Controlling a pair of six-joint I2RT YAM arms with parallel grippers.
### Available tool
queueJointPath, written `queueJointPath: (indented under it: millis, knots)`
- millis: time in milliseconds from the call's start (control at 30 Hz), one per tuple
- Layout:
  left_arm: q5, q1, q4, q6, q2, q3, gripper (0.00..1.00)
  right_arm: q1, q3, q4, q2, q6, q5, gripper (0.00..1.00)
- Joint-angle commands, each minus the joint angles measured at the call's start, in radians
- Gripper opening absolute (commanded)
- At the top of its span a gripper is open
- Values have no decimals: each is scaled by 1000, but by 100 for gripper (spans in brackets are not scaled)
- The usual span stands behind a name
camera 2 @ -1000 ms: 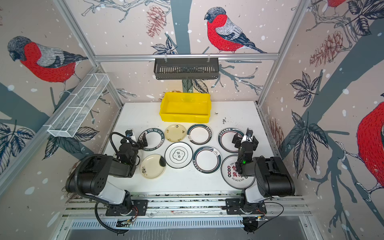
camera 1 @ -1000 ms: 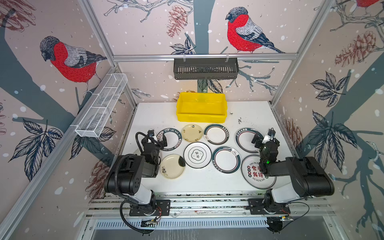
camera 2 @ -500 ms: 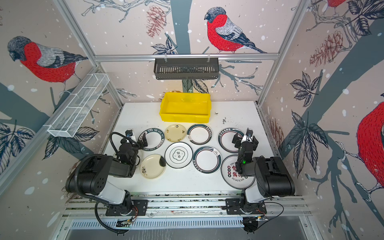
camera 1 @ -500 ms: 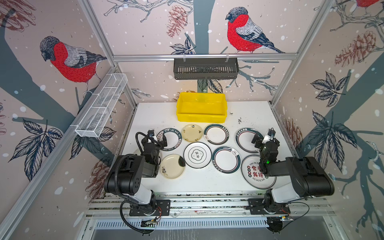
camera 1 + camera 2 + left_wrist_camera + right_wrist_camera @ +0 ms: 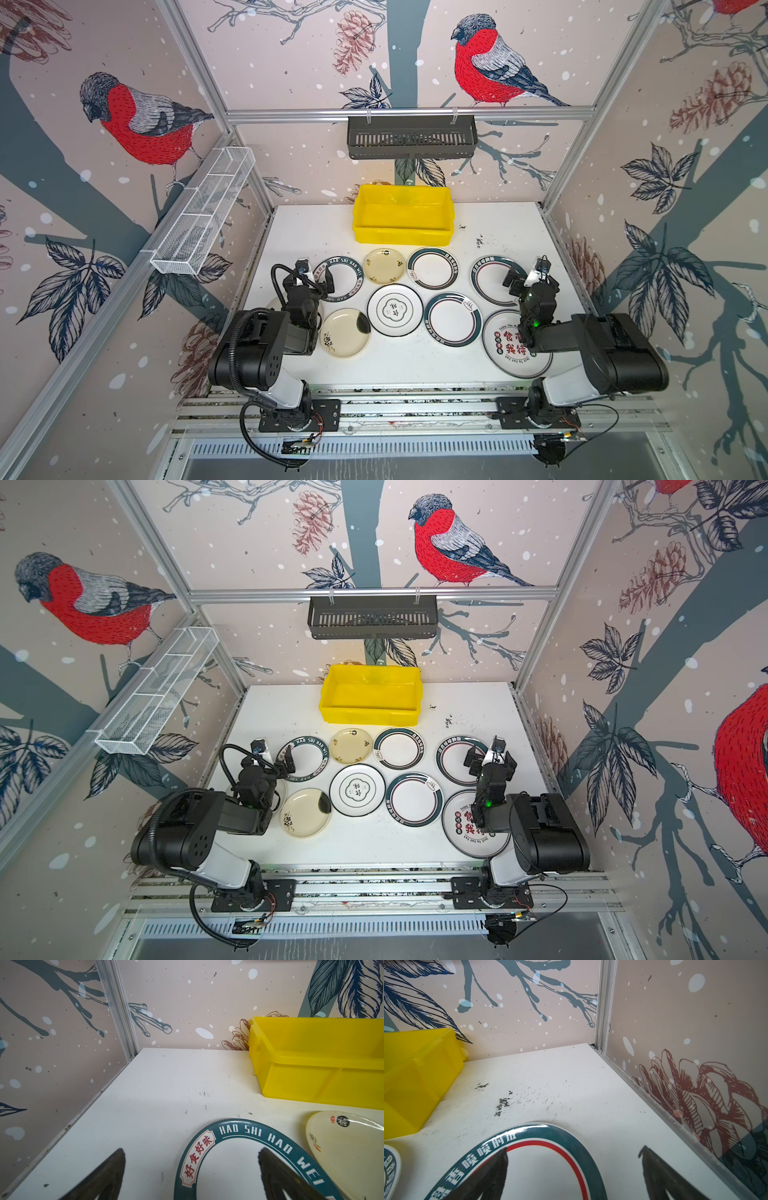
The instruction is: Place the plates into the plastic bin on the countertop
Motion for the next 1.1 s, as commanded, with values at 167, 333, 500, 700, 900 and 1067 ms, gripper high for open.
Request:
queueJointPath:
  millis: [167, 333, 500, 700, 900, 1067]
  knots:
    - [7, -82, -264, 94, -187, 77, 98, 40, 7, -4, -45, -18, 135, 99]
    - [24, -101, -411, -35, -329, 95, 98, 144, 328, -626, -176, 44, 287, 99]
    - [31, -161, -521, -86, -434, 92, 98, 130, 530, -1037, -189, 199, 176, 99]
    - [-7, -201, -663, -198, -531, 96, 98, 16, 529, -1325, -288, 421, -162, 99]
    - [13, -292, -765, -222, -523, 161, 98, -48, 468, -1432, -350, 455, -379, 99]
    - [69, -340, -820, -247, -492, 227, 98, -98, 421, -1469, -390, 459, -433, 100]
